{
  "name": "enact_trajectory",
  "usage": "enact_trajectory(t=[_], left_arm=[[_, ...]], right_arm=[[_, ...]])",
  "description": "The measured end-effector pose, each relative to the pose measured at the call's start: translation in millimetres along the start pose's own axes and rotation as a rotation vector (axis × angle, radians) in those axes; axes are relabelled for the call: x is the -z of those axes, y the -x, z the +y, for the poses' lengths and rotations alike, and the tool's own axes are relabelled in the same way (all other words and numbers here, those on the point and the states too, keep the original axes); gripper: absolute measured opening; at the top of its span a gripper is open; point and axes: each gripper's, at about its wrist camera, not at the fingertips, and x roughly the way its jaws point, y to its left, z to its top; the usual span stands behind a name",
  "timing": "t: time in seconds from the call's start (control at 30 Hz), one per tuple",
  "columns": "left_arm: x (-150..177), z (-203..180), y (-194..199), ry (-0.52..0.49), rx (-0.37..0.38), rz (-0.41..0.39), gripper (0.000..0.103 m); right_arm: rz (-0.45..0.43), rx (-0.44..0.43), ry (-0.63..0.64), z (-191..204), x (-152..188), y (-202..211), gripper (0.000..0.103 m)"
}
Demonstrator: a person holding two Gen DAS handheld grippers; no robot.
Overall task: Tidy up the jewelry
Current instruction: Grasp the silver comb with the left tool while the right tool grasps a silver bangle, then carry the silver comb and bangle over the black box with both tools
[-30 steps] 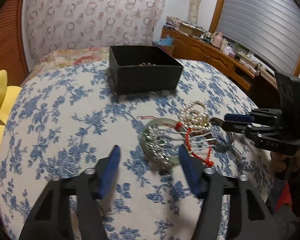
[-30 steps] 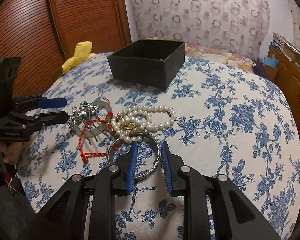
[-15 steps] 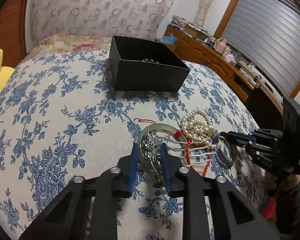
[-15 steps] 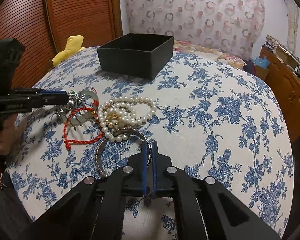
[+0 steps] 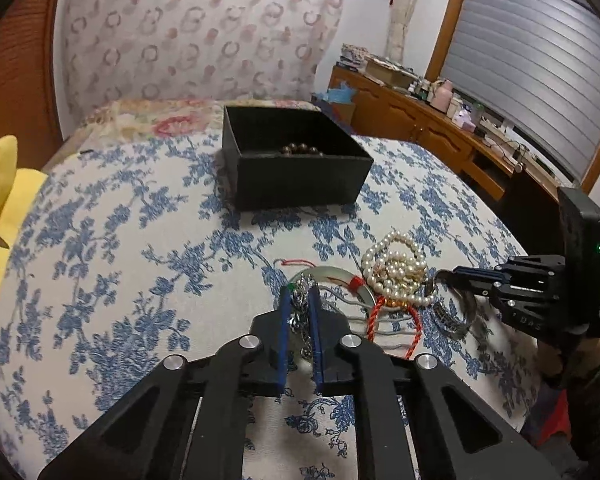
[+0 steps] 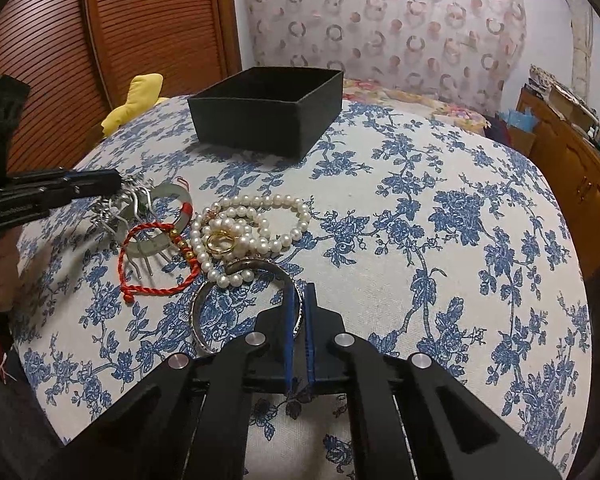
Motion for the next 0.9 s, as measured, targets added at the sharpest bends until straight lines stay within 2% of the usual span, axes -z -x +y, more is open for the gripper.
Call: enact_trajectory(t=[0.27, 0.4, 0.57, 0.73, 0.83, 0.9], left_arm=[[-3.9, -4.4, 11.7, -0.043, -0.051, -0.046, 0.004], [-8.6, -2.9, 18.8, -0.040, -0.059, -0.071, 0.004], [-13.5, -7.9, 25.9, -0.093, -0.144, -0.110, 0.004], [-19.8, -21.1, 31.6, -0.174, -0.223, -0.153, 0.004], [-25.0, -22.6, 34.0, -0.181, -0.231, -0.166, 0.004], [-28.2, -24.4, 36.2, -0.196, -0.261, -0.182, 0.004]], right_arm=[[0.010, 0.011, 0.027, 3.6, -1.4, -4.8, 0.008], [-0.007, 0.044, 0.064, 7.3, -1.2, -1.0, 0.006], [-0.054, 0.115, 0.084, 7.1, -2.2, 8.0, 0.006], [-0.062, 0.111, 0.083, 5.3, -4.4, 10.4, 0.006], [-0.066, 0.108, 0.084, 7.4, -5.4, 10.7, 0.006], [-0.066, 0.108, 0.086, 7.9, -6.0, 10.8, 0.006]])
